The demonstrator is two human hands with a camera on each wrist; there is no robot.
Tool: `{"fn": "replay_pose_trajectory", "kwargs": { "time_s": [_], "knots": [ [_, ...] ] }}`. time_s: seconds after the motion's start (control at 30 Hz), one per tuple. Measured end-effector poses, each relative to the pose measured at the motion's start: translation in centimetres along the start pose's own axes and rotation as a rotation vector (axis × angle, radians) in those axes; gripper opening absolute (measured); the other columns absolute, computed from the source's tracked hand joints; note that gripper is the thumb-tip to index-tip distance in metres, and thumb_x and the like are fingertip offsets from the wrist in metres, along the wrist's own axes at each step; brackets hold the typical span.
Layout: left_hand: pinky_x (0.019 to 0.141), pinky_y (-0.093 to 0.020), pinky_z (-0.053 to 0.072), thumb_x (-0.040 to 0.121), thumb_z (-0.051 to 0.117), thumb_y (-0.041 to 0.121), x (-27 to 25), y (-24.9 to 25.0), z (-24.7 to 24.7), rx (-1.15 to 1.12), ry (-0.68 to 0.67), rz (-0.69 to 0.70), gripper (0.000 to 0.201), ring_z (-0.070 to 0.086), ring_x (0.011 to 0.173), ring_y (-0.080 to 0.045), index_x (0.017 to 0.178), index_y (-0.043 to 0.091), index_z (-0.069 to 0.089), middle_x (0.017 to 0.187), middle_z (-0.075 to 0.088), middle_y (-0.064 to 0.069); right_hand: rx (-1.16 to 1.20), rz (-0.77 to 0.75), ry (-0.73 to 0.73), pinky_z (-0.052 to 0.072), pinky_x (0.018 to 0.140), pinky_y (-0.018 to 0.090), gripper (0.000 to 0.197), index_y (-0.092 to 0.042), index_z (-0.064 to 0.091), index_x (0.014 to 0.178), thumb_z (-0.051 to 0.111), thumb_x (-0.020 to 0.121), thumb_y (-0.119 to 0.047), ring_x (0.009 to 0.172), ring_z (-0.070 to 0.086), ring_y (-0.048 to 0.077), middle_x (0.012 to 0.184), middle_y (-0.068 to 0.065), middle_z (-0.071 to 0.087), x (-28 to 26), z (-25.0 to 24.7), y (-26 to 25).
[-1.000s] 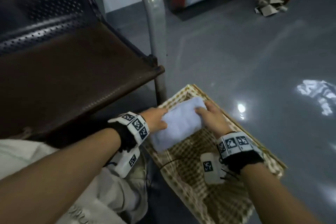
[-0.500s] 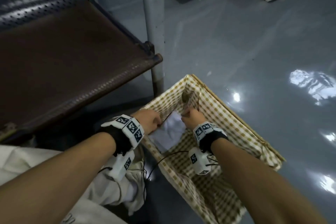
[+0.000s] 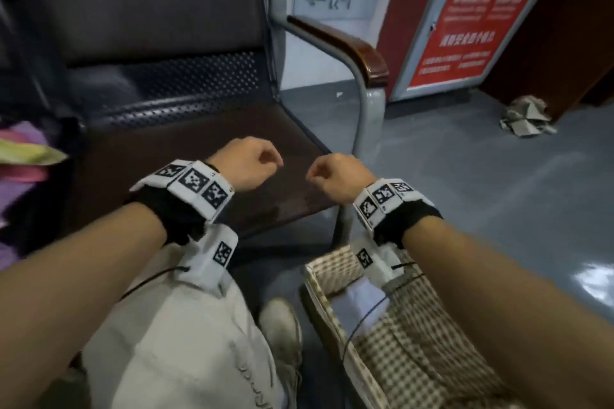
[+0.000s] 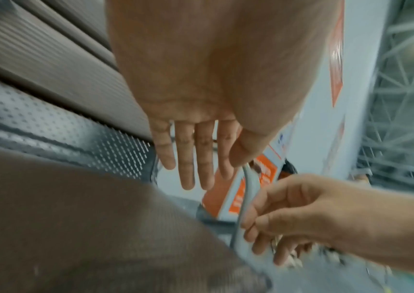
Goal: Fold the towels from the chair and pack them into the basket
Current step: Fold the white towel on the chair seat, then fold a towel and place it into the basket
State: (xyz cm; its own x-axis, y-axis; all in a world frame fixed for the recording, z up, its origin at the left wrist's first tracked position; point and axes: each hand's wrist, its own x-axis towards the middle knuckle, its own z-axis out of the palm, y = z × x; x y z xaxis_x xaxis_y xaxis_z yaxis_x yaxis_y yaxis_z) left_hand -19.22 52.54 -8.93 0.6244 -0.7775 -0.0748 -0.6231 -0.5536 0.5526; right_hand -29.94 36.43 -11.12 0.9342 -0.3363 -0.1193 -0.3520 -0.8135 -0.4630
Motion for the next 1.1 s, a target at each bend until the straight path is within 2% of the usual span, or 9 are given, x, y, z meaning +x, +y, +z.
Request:
{"fn": "replay_pose_trajectory", "kwargs": {
  "time_s": [0.23, 0.37, 0.43, 0.5, 0.6, 0.7, 0.83, 1.0, 1.1],
  "knots": [
    [0.069, -0.028, 0.047, 0.089, 0.057, 0.029, -4.8, -9.9, -13.0, -0.052, 0.243, -0.137, 0.014, 0.062, 0.083, -0.006, 0.082, 0.04, 0.062, 0.087, 0.067, 0.014, -0.168, -0.298, -0.074, 0.041, 0.075, 0.022, 0.016, -0.022, 0.07, 0.098, 0.056, 0.09, -0.023, 0.094, 0.062, 0.018, 0.101, 0.002, 0.069, 7.3, -0.3, -15.0],
    [0.086, -0.031, 0.051, 0.087, 0.059, 0.017, -8.6, -18.4, -15.6, -0.127, 0.359, -0.293, 0.014, 0.065, 0.094, -0.02, 0.089, 0.029, 0.065, 0.096, 0.07, -0.001, -0.221, -0.407, -0.17, 0.048, 0.081, 0.026, 0.017, -0.02, 0.069, 0.101, 0.055, 0.091, -0.021, 0.097, 0.063, 0.02, 0.104, 0.003, 0.069, 11.7, 3.1, -22.5],
    [0.078, -0.018, 0.05, 0.086, 0.059, 0.012, -11.0, -22.5, -16.0, -0.125, 0.424, -0.365, 0.013, 0.066, 0.089, -0.023, 0.091, 0.021, 0.067, 0.094, 0.071, -0.006, -0.255, -0.478, -0.219, 0.046, 0.082, 0.025, 0.019, -0.02, 0.07, 0.101, 0.054, 0.09, -0.018, 0.099, 0.062, 0.019, 0.105, 0.003, 0.069, 13.8, 5.7, -26.3],
    [0.084, -0.024, 0.049, 0.085, 0.059, 0.012, -13.6, -26.1, -16.1, -0.016, 0.479, -0.446, 0.015, 0.063, 0.094, -0.025, 0.096, 0.018, 0.067, 0.098, 0.068, -0.008, -0.288, -0.567, -0.269, 0.043, 0.083, 0.023, 0.023, -0.018, 0.07, 0.101, 0.053, 0.087, -0.013, 0.101, 0.062, 0.02, 0.107, 0.002, 0.069, 15.5, 8.8, -29.9],
    [0.09, -0.038, 0.044, 0.083, 0.056, 0.016, -17.6, -30.1, -16.6, 0.246, 0.462, -0.587, 0.025, 0.055, 0.105, -0.027, 0.107, 0.02, 0.064, 0.107, 0.06, -0.007, -0.29, -0.675, -0.34, 0.045, 0.086, 0.025, 0.025, -0.016, 0.069, 0.104, 0.054, 0.085, -0.011, 0.103, 0.062, 0.023, 0.108, 0.005, 0.069, 17.1, 14.0, -34.8],
    [0.096, -0.041, 0.041, 0.08, 0.059, 0.018, -19.9, -32.8, -17.4, 0.269, 0.498, -0.681, 0.035, 0.05, 0.115, -0.029, 0.115, 0.019, 0.061, 0.117, 0.056, -0.008, -0.178, -0.727, -0.337, 0.045, 0.087, 0.026, 0.033, -0.014, 0.06, 0.119, 0.06, 0.085, -0.015, 0.103, 0.061, 0.025, 0.112, 0.007, 0.066, 17.7, 18.4, -38.5],
    [0.098, -0.041, 0.037, 0.08, 0.063, 0.03, -20.6, -34.9, -16.9, 0.268, 0.384, -0.804, 0.05, 0.04, 0.124, -0.028, 0.128, 0.024, 0.049, 0.128, 0.046, -0.008, -0.037, -0.827, -0.354, 0.039, 0.08, 0.023, 0.052, -0.014, 0.051, 0.128, 0.069, 0.081, -0.024, 0.1, 0.059, 0.025, 0.109, 0.009, 0.064, 17.5, 22.8, -41.5],
    [0.083, -0.037, 0.042, 0.084, 0.059, 0.021, -20.2, -35.1, -17.0, 0.308, 0.429, -0.754, 0.016, 0.055, 0.105, -0.028, 0.098, 0.022, 0.068, 0.105, 0.059, -0.007, 0.096, -0.767, -0.288, 0.028, 0.061, 0.018, 0.025, -0.017, 0.064, 0.106, 0.067, 0.081, -0.016, 0.076, 0.051, 0.017, 0.069, -0.009, 0.05, 16.8, 24.3, -41.6],
    [0.078, -0.034, 0.045, 0.081, 0.061, 0.011, -20.0, -34.1, -17.4, 0.223, 0.518, -0.67, 0.011, 0.059, 0.093, -0.029, 0.086, 0.016, 0.069, 0.09, 0.061, -0.005, 0.169, -0.701, -0.246, 0.031, 0.064, 0.018, 0.033, -0.015, 0.06, 0.114, 0.061, 0.082, -0.009, 0.081, 0.05, 0.018, 0.085, -0.001, 0.057, 16.2, 22.6, -40.8]
  ]
}}
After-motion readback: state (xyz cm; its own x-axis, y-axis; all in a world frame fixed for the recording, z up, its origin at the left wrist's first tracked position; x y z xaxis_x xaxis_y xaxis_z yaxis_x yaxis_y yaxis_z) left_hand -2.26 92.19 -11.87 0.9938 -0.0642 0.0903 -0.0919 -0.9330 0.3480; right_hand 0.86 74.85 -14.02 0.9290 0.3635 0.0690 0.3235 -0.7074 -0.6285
